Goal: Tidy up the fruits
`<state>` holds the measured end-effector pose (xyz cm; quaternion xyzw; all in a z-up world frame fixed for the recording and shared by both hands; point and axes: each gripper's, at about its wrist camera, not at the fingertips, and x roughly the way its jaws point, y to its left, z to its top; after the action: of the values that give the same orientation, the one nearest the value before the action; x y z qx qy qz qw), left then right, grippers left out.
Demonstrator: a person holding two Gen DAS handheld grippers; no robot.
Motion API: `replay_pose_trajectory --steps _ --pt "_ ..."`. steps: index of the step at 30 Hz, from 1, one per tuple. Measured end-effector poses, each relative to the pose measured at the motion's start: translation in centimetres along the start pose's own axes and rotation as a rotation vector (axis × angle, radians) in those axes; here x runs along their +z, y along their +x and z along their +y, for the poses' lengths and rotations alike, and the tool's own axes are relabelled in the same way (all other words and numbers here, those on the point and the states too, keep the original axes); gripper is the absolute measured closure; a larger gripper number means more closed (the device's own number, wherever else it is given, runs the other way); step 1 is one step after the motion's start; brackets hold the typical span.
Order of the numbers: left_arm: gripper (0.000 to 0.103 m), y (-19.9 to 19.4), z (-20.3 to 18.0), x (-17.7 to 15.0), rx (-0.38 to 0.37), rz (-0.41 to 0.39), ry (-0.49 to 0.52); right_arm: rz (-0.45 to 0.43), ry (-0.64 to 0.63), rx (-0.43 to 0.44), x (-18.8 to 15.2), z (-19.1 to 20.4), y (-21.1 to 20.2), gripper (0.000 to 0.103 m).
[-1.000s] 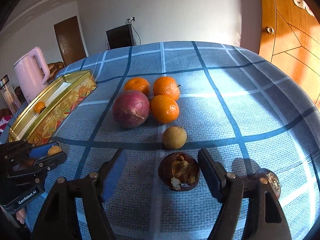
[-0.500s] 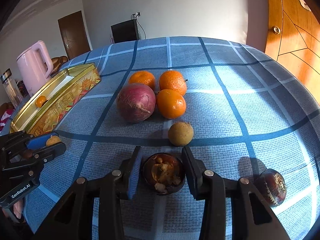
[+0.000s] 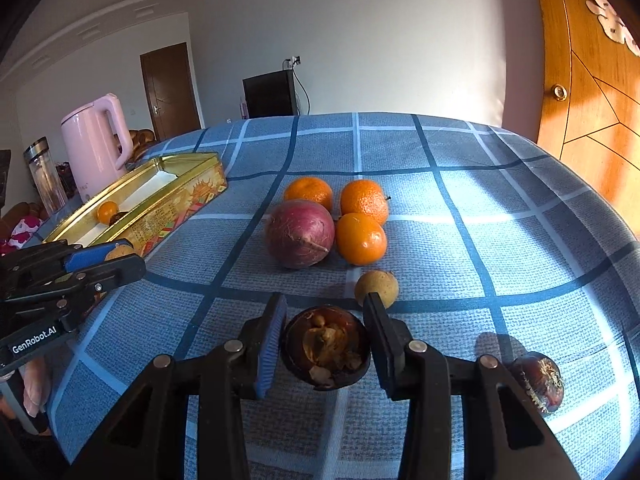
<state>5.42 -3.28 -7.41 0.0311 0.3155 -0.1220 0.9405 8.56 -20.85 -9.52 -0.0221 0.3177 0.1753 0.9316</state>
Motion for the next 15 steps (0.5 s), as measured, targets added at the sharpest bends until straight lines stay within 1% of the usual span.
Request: replay_pose_trajectory --steps 4,15 --pt "0.076 -0.3 0.0 0.0 -0.003 -0.020 -0.005 -0.051 -0.014 0.009 -0.2 0.3 -0.8 0.061" --pt "0.076 -1.2 0.1 0.0 0.015 -0.068 -0.020 -0.136 -0.035 0.008 -0.4 0.7 -1.9 0.061"
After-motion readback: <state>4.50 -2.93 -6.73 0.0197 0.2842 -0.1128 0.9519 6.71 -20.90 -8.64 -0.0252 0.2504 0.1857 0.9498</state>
